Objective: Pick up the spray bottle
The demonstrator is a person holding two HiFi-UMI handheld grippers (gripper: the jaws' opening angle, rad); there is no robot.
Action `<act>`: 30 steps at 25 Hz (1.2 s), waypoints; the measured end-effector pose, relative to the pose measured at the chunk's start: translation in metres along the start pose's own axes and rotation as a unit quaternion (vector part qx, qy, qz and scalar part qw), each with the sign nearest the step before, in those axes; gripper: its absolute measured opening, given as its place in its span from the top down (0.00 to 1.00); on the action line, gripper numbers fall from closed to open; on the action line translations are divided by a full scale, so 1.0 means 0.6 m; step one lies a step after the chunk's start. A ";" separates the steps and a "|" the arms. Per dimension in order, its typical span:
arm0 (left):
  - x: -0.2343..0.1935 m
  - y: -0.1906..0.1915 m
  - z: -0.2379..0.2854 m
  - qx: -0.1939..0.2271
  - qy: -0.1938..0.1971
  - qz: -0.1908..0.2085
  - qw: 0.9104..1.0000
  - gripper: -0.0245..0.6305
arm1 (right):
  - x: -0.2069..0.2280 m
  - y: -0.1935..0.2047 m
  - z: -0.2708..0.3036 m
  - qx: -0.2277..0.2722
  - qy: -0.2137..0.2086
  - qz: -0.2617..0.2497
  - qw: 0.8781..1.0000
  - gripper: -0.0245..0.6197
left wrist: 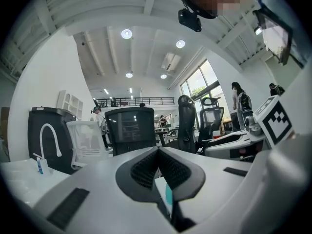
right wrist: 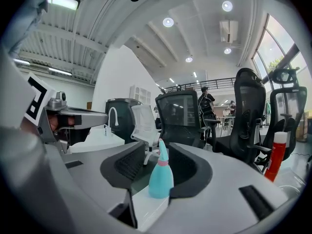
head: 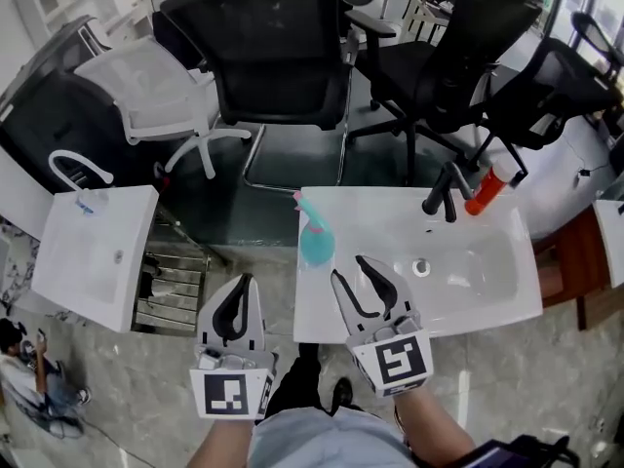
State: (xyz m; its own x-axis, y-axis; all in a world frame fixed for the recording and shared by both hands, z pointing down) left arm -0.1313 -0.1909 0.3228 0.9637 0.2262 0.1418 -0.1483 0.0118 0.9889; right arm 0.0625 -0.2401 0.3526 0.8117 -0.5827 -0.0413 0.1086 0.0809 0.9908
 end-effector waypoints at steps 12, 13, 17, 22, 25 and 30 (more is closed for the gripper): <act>-0.104 0.084 0.127 -0.043 0.018 -0.033 0.998 0.93 | 0.015 0.050 0.170 -0.056 0.004 -0.003 0.998 0.59; -0.112 0.091 0.134 -0.046 0.018 -0.033 0.998 0.94 | 0.017 0.053 0.182 -0.059 0.005 -0.003 0.998 0.58; -0.138 0.114 0.160 -0.059 0.016 -0.039 0.997 0.93 | 0.022 0.069 0.218 -0.074 0.004 -0.002 0.997 0.58; -0.149 0.140 0.182 -0.079 0.015 -0.061 0.995 0.93 | 0.023 0.087 0.248 -0.090 -0.003 -0.004 0.996 0.58; -0.157 0.151 0.190 -0.091 0.015 -0.060 0.994 0.93 | 0.022 0.093 0.261 -0.100 -0.010 -0.006 0.995 0.59; -0.162 0.155 0.204 -0.080 0.014 -0.053 0.995 0.93 | 0.023 0.099 0.273 -0.102 -0.016 -0.007 0.995 0.62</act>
State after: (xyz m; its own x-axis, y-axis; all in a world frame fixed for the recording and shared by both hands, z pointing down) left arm -0.2115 -0.3312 0.4062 0.9694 0.2430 0.0342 -0.0824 0.1912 0.9781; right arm -0.0137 -0.3756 0.4322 0.7903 -0.6109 -0.0476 0.2369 0.2330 0.9432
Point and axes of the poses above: the fingertips, and each gripper's own axes: z forward along the fingers, x to its right, y out of its underside, the point moved 8 cm from there along -z, backward along the fingers, and after that the axes turned 1 degree about y, right-handed, at the moved point
